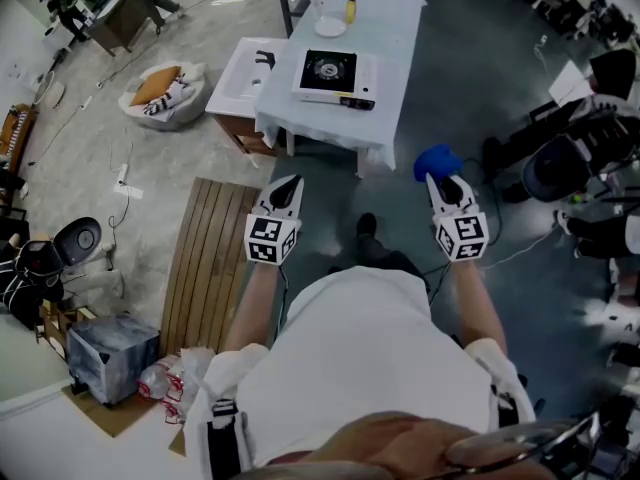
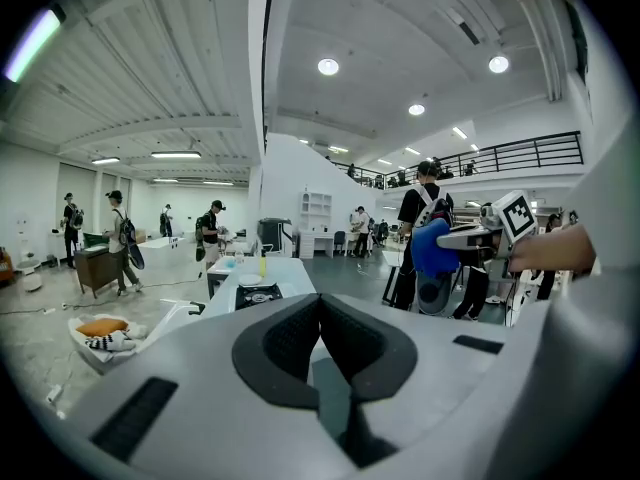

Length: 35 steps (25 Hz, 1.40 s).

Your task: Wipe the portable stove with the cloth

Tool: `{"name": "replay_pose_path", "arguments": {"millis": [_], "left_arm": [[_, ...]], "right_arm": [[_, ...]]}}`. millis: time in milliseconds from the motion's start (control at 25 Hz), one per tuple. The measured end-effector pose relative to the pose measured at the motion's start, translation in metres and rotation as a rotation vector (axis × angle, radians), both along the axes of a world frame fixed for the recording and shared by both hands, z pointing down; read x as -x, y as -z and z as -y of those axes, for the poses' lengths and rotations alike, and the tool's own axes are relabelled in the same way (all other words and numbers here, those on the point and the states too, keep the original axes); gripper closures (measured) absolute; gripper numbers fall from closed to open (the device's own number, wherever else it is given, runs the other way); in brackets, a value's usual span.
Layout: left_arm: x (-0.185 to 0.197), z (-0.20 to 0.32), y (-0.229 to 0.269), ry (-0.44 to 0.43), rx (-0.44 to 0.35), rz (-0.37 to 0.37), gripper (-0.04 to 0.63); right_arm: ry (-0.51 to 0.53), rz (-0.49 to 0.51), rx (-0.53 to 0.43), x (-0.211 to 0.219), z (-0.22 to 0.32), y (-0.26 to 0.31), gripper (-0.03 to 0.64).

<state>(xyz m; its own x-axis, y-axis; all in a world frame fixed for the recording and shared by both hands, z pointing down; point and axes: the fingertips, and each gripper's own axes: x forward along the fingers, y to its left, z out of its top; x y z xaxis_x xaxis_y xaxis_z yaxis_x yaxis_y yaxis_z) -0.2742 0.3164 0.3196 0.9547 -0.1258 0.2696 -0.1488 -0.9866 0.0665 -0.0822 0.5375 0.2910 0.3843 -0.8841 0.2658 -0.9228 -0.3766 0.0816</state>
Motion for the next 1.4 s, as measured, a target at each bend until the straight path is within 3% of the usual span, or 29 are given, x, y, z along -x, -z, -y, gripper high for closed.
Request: {"name": "replay_pose_path", "arguments": {"millis": [560,1400], "left_arm": [[-0.046,0.057,-0.007,0.053,-0.002,0.030,0.563],[-0.212,0.120,-0.004,0.147,0.002,0.071,0.563]], "right_arm": [[0.055,0.022,0.003,-0.056,0.067,-0.014,0.535],[0.198,0.060,0.020,-0.232,0.171,-0.021,0.535]]}}
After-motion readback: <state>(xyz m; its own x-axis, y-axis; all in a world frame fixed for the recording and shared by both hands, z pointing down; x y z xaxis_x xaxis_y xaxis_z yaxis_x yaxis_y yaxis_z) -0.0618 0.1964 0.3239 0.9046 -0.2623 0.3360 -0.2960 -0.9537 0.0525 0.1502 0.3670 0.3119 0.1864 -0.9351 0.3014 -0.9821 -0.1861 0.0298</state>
